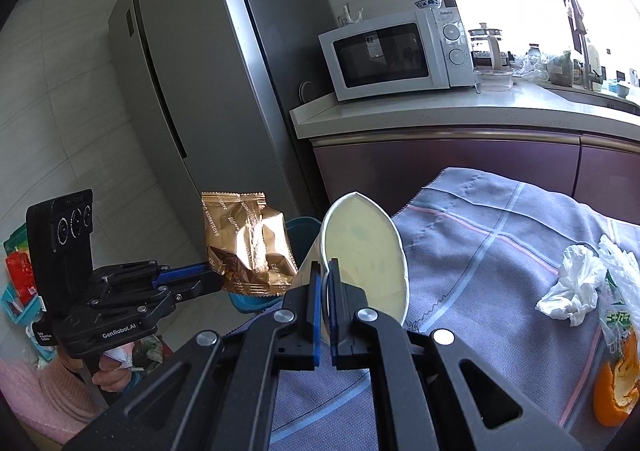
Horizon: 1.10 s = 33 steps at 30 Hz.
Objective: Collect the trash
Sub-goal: 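Carry the wrapper with left tool toward the teal bin while right tool carries the cup, then open left tool over the teal bin while right tool releases the cup there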
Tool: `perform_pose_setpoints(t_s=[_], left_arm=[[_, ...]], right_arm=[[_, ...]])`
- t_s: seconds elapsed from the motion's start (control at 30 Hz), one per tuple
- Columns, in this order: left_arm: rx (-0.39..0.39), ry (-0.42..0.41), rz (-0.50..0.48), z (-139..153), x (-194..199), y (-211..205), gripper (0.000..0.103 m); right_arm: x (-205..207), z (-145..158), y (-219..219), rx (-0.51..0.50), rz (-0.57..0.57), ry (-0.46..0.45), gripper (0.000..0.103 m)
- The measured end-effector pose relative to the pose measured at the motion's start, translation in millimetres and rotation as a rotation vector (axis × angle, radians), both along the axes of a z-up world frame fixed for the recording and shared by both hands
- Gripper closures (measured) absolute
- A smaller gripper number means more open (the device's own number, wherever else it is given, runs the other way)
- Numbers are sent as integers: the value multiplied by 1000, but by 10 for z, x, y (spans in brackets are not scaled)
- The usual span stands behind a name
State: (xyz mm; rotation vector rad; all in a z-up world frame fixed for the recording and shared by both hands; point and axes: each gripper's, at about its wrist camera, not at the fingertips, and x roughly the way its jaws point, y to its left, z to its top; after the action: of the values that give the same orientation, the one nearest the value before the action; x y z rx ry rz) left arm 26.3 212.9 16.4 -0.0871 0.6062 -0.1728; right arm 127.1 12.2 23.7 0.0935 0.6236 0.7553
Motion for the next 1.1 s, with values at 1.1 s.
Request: perform_pose_setpoints(t_s=[1.1], left_arm=[[-5, 73, 205, -305, 226, 812, 88]], right_arm=[[630, -184, 1150, -66, 146, 77, 101]])
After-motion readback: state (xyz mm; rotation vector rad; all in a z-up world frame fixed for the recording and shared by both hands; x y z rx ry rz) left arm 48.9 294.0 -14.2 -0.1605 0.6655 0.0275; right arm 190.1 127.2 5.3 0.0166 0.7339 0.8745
